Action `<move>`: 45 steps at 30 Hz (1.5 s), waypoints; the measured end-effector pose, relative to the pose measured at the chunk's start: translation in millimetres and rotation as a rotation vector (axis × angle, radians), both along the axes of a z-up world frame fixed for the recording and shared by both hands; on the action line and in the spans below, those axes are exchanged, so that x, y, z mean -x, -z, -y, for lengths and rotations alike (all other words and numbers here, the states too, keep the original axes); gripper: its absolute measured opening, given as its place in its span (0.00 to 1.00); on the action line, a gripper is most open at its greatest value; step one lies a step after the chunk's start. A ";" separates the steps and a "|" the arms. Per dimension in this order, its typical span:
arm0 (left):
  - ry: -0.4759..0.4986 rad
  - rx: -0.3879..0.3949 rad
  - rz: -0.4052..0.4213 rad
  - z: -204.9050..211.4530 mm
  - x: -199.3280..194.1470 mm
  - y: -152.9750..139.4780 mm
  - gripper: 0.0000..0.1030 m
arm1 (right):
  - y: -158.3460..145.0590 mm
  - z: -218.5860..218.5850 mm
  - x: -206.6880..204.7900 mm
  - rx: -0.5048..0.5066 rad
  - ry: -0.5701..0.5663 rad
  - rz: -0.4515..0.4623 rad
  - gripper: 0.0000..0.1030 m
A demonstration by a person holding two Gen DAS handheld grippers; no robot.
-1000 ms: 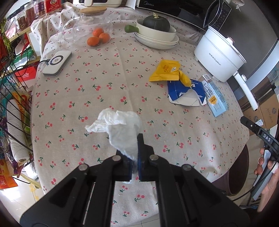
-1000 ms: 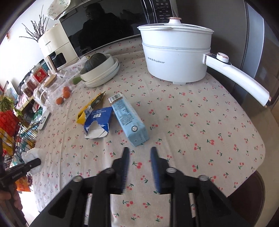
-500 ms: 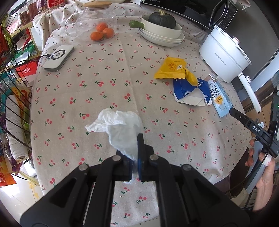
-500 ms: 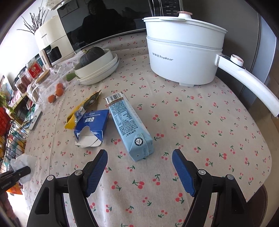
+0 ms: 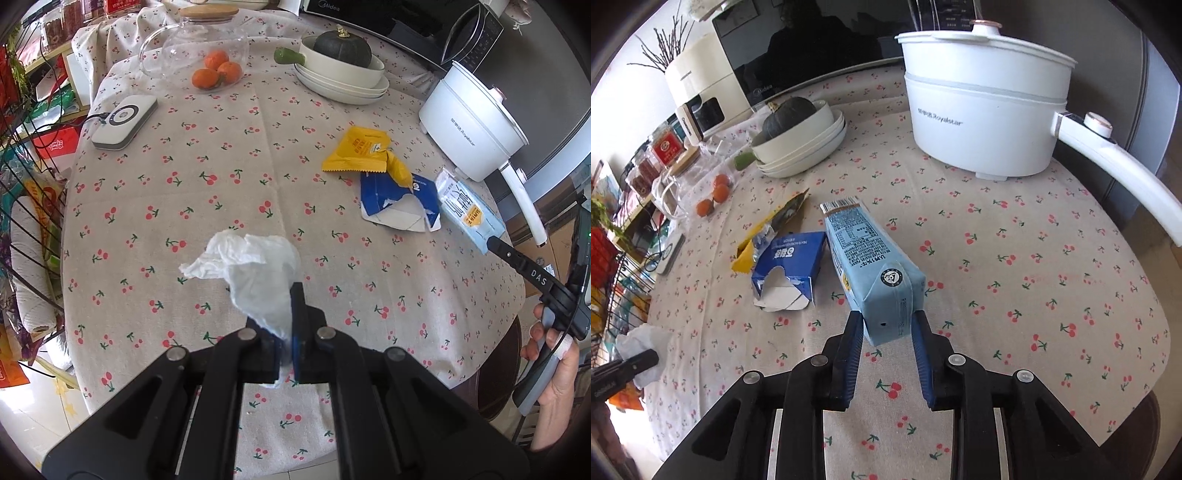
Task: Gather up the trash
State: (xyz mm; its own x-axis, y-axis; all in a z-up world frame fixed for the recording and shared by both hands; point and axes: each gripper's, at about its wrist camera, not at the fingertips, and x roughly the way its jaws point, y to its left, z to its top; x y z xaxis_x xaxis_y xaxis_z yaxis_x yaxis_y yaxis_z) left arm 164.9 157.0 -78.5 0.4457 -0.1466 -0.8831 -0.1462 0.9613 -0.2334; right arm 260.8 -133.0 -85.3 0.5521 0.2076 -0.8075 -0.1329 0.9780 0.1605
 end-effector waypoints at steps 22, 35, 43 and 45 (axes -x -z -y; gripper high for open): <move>0.192 -0.001 0.056 95.4 20.7 -19.9 0.05 | -37.2 96.8 95.8 0.009 0.059 0.000 0.28; 0.144 -0.002 0.035 82.9 10.9 -14.6 0.05 | -9.4 97.1 66.2 -0.184 0.256 -0.182 0.82; 0.110 0.003 0.035 57.2 12.5 -17.5 0.05 | 9.1 53.2 15.7 -0.140 0.417 -0.229 0.82; 0.110 -0.003 0.033 52.9 13.4 -16.8 0.05 | 18.4 47.8 7.7 -0.095 0.475 -0.250 0.82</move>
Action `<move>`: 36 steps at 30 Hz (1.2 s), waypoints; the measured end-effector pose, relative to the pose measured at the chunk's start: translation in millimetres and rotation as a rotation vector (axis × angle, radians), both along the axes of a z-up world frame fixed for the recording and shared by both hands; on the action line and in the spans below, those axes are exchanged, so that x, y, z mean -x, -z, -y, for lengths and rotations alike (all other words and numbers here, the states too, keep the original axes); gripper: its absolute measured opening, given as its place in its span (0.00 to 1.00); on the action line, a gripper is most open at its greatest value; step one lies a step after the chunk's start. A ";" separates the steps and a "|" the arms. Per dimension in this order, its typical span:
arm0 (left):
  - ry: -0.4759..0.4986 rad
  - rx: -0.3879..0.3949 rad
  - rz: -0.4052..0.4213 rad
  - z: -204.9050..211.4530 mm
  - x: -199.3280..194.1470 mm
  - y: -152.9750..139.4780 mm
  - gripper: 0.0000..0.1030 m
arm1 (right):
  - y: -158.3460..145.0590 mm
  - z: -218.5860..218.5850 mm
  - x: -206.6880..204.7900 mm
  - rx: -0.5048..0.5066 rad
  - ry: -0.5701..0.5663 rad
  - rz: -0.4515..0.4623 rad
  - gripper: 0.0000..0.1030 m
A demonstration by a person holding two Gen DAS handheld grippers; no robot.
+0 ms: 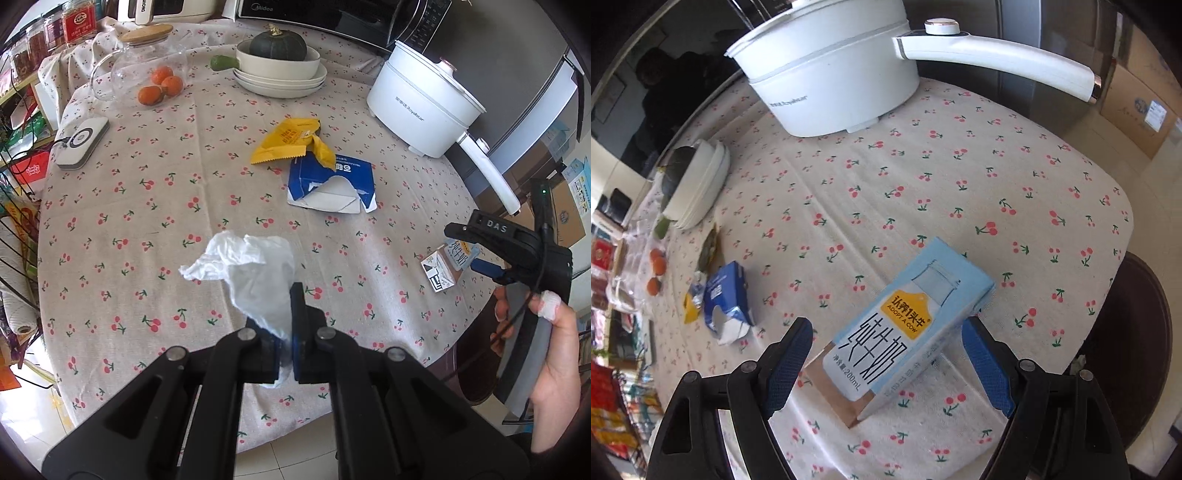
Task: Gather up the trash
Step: 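Lift the milk carton toward the bin with the right gripper while the left holds the tissue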
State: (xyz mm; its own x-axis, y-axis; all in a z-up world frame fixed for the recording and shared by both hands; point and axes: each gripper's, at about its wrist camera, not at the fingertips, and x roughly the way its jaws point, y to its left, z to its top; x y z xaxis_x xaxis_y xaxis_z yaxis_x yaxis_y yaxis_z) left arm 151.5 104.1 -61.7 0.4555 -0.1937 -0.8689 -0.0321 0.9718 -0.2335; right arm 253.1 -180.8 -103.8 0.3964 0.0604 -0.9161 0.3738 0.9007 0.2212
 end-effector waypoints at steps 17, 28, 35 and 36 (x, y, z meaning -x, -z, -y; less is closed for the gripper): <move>0.031 -0.009 0.018 6.6 10.2 -7.6 0.05 | -5.7 -24.8 25.0 0.218 -0.262 0.052 0.50; 0.137 0.016 0.044 68.0 14.6 -17.6 0.05 | -50.3 41.8 101.1 0.175 -0.339 0.149 0.50; 0.257 0.048 0.040 131.9 23.1 -16.0 0.05 | -61.5 92.0 141.2 0.151 -0.308 0.179 0.50; 0.279 0.044 0.041 142.6 24.4 -14.9 0.05 | -63.6 99.8 146.6 0.152 -0.302 0.183 0.50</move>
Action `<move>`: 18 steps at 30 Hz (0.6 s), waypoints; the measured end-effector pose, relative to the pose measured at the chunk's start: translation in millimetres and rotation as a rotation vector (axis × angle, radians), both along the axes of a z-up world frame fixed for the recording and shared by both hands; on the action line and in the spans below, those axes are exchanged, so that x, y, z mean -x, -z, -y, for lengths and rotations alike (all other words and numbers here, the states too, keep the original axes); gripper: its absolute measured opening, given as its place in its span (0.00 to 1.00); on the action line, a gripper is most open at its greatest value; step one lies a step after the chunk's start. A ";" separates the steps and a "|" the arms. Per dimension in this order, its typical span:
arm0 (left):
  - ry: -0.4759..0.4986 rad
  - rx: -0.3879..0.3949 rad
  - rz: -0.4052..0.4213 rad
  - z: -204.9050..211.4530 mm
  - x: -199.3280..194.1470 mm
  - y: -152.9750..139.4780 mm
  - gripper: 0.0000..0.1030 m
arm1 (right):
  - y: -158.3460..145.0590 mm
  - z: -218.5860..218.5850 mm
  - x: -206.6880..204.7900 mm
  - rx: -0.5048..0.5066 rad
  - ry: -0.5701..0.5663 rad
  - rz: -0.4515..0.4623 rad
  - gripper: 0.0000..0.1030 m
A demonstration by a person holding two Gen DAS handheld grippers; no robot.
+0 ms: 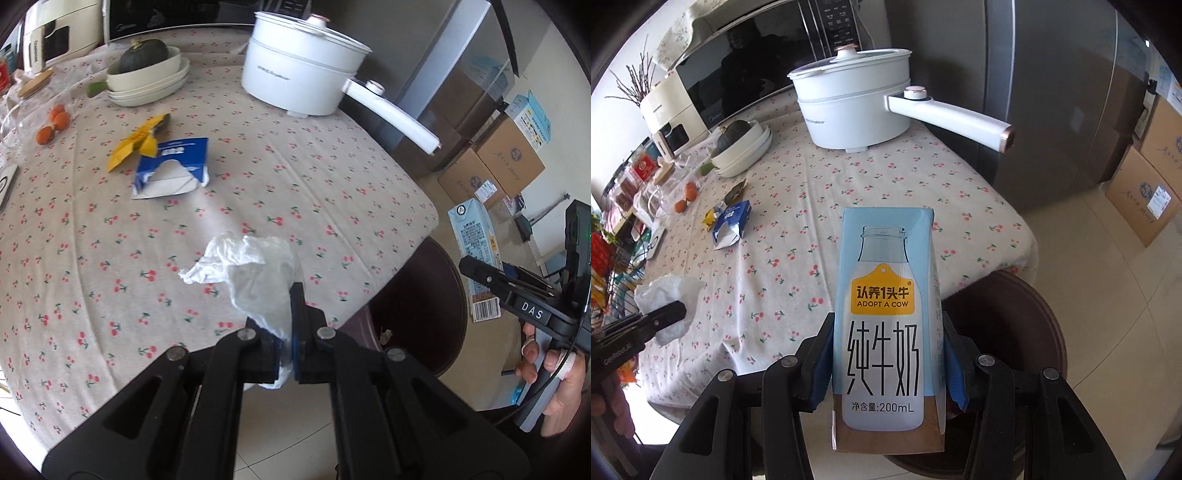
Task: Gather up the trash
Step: 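Lift the milk carton toward the bin with the right gripper while the left holds the tissue, then open the left gripper to drop the tissue while the right releases the milk carton into the bin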
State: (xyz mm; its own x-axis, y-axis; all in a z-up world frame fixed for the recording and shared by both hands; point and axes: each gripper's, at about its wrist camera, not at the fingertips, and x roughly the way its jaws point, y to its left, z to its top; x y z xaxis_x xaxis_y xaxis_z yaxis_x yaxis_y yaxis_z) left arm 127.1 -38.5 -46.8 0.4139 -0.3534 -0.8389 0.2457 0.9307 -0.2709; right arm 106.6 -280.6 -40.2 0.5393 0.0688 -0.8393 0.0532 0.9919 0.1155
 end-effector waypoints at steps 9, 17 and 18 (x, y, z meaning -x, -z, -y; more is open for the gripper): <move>0.182 -0.018 0.001 89.6 7.3 17.7 0.05 | 7.3 67.8 34.0 -0.022 0.093 -0.022 0.50; 0.308 0.006 -0.001 143.3 14.2 32.0 0.46 | 20.3 104.5 52.4 -0.018 0.137 -0.056 0.51; 0.295 -0.002 0.009 145.0 13.8 32.4 0.58 | 21.5 108.1 54.2 -0.019 0.142 -0.059 0.51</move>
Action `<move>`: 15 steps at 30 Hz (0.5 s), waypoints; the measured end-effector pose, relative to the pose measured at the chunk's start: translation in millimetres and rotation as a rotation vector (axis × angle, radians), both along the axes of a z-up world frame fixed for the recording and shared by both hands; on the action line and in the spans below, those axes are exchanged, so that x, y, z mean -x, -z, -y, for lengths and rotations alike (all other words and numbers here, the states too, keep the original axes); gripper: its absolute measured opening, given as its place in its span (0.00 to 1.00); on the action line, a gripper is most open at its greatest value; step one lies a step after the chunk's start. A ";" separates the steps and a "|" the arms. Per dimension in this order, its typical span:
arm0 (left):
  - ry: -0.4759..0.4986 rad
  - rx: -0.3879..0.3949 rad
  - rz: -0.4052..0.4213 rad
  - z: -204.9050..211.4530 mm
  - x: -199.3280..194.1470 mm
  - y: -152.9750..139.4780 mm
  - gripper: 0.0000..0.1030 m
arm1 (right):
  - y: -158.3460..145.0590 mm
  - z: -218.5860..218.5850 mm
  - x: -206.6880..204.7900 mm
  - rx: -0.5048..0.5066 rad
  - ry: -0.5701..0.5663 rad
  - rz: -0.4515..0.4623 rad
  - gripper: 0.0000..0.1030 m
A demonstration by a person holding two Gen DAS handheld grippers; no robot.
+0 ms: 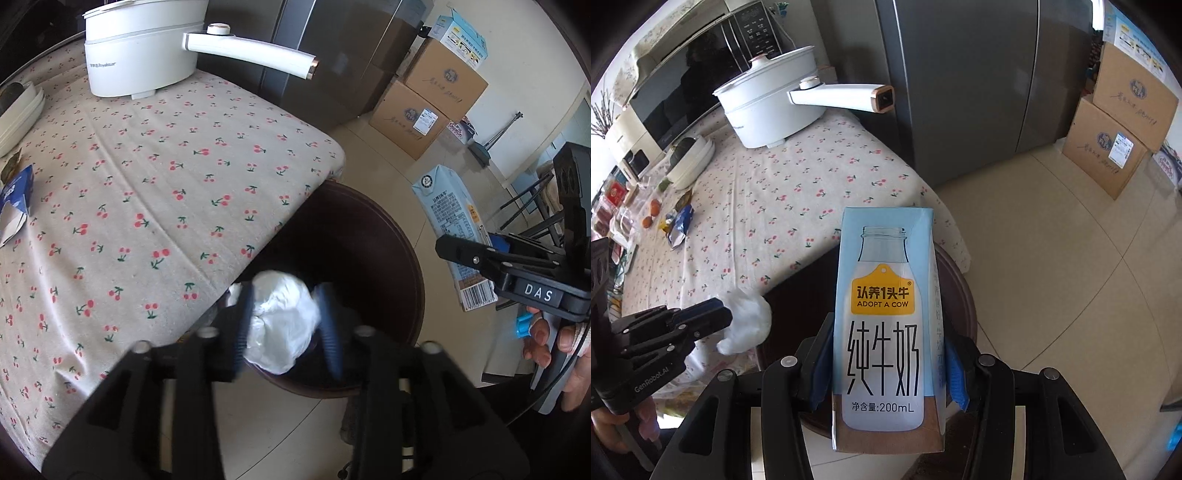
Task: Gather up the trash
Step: 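Open the left gripper to drop the tissue while the right releases the milk carton into the bin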
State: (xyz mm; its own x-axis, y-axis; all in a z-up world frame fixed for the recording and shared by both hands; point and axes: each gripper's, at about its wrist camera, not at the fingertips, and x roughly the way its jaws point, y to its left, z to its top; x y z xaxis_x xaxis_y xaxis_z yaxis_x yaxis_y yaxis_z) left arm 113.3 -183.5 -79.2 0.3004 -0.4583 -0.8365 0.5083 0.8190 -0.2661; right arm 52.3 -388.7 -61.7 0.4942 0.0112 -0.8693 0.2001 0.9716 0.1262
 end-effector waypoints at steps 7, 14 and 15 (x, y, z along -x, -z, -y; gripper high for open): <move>-0.089 -0.021 0.003 -6.9 -10.9 3.5 0.81 | 3.3 11.9 7.5 0.008 0.012 -0.011 0.51; -0.155 -0.029 0.003 -26.7 -14.9 1.8 0.83 | 2.5 2.9 0.6 0.015 0.012 -0.017 0.71; -0.161 -0.030 0.006 -30.0 -15.1 0.5 0.83 | 1.2 1.8 0.5 0.017 0.021 -0.011 0.82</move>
